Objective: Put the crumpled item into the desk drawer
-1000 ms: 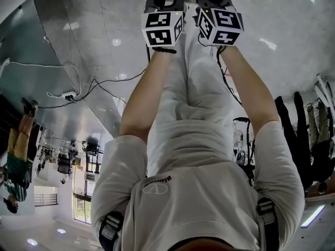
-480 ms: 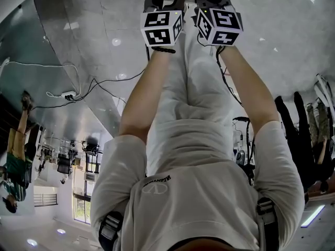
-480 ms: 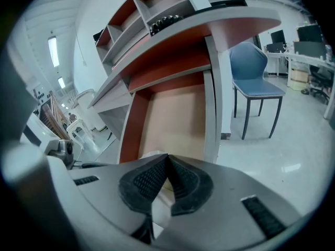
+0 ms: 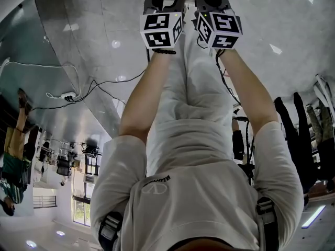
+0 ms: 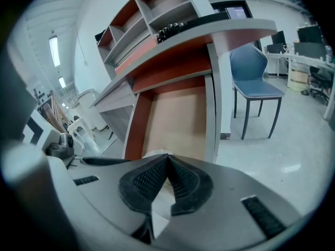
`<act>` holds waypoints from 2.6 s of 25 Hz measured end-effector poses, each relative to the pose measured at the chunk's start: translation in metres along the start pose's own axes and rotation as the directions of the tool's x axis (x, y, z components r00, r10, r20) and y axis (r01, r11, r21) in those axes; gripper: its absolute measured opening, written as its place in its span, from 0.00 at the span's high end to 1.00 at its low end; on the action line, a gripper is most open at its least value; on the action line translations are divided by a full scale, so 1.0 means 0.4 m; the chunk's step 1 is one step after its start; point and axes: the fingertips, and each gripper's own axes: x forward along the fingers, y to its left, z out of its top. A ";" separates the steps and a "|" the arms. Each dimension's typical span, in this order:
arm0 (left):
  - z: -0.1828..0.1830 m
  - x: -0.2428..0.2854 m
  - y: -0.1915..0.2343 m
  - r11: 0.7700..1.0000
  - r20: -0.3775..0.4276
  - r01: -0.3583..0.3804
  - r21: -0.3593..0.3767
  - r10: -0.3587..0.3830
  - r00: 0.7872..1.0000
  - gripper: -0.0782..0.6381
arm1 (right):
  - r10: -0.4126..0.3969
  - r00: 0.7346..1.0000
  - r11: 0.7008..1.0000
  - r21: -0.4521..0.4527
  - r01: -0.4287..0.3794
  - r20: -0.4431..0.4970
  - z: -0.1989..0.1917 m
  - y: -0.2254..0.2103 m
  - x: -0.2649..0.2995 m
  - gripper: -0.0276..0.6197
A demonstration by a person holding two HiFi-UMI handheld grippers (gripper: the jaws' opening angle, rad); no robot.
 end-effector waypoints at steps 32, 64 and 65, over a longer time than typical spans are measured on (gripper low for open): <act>0.336 -0.415 -0.176 0.984 0.154 0.020 0.175 -0.047 0.987 0.89 | 0.017 0.992 0.998 -0.055 -0.011 0.122 0.297 0.148 -0.429 0.96; 0.623 -1.130 -0.329 0.921 0.608 -0.121 0.369 -0.141 0.781 0.89 | 0.044 0.812 0.988 -0.145 0.051 0.582 0.626 0.285 -1.149 0.96; 0.628 -1.140 -0.333 0.920 0.613 -0.120 0.372 -0.146 0.777 0.89 | 0.043 0.811 0.988 -0.143 0.050 0.583 0.629 0.284 -1.161 0.96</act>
